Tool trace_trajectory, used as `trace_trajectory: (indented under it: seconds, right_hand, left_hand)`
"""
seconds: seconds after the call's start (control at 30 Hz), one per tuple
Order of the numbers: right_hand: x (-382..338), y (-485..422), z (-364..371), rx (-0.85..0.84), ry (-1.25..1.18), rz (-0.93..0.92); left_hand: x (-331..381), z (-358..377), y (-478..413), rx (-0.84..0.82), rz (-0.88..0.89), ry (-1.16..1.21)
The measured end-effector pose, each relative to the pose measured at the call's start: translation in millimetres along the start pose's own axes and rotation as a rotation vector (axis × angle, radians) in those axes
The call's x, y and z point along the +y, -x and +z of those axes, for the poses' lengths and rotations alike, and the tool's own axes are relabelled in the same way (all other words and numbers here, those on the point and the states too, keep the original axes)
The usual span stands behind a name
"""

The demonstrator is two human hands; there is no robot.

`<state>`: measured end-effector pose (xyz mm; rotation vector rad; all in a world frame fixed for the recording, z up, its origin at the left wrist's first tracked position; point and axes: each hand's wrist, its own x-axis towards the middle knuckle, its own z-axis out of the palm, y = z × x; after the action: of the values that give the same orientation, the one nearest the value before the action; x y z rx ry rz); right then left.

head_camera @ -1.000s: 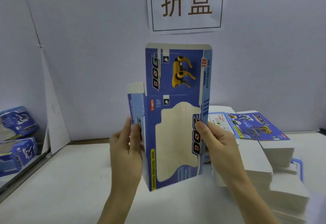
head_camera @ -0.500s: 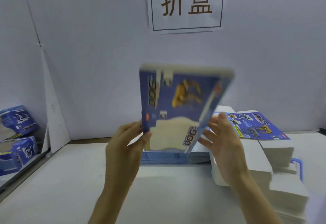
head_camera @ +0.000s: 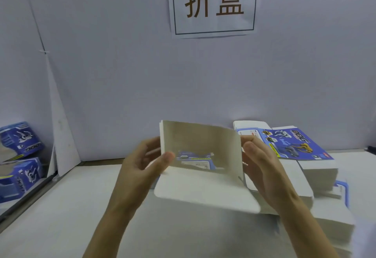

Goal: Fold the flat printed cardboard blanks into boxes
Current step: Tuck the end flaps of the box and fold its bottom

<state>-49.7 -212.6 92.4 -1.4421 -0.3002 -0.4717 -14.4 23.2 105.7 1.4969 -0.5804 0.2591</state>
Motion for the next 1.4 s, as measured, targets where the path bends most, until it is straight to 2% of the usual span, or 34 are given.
trace_trajectory:
  seconds: [0.13,0.3,0.47,0.53,0.6,0.7,0.8,0.93,1.07,1.13,1.23,1.3,1.4]
  right_hand:
    - [2.9,-3.2,-0.2,-0.011,-0.084,-0.047]
    - [2.1,-0.8,-3.4,-0.001,-0.053,-0.110]
    - [-3.9,3.1,1.9,0.157,0.003,-0.074]
    - [1.0,3.5,1.1,0.210,0.025,-0.115]
    - [3.3,2.4,3.0,0.268,-0.091,-0.074]
    - [2.4,0.2,4.6,0.184,-0.301,0.038]
    - [-3.1,-1.0,11.9,0.120,-0.310,0.102]
    - [0.5,-4.3,14.8,0.299,-0.294,0.055]
    - [-1.5,-3.0,17.3,0.390,-0.280,-0.025]
    - [-2.1,-3.0,14.7,0.449,-0.289,-0.013]
    - [-2.2,-6.1,9.2,0.489,-0.409,0.109]
    - [-2.4,-7.6,7.8,0.488,-0.564,0.178]
    - [-3.9,-8.4,6.8,0.434,-0.627,0.197]
  left_hand:
    - [4.7,6.3,1.2,0.121,0.100,0.040]
    - [12.5,5.6,4.6,0.081,0.149,0.029]
    - [10.6,8.5,5.0,0.068,0.136,0.026]
    - [8.5,9.4,4.3,0.087,0.115,0.030]
    - [7.0,10.1,3.7,0.097,0.122,0.015]
    - [6.4,5.6,3.0,0.092,0.107,0.041]
    - [8.6,-0.8,3.8,0.066,0.121,0.060]
    - [8.2,0.9,4.6,0.039,0.143,-0.080]
    - [1.5,12.2,3.1,0.051,0.083,-0.156]
    - [1.9,16.0,3.6,0.003,0.079,-0.109]
    - [-2.0,18.6,3.4,-0.122,-0.003,0.005]
    - [-6.6,24.6,4.0,-0.098,-0.075,0.107]
    - [-11.3,34.6,3.7,-0.015,-0.203,0.391]
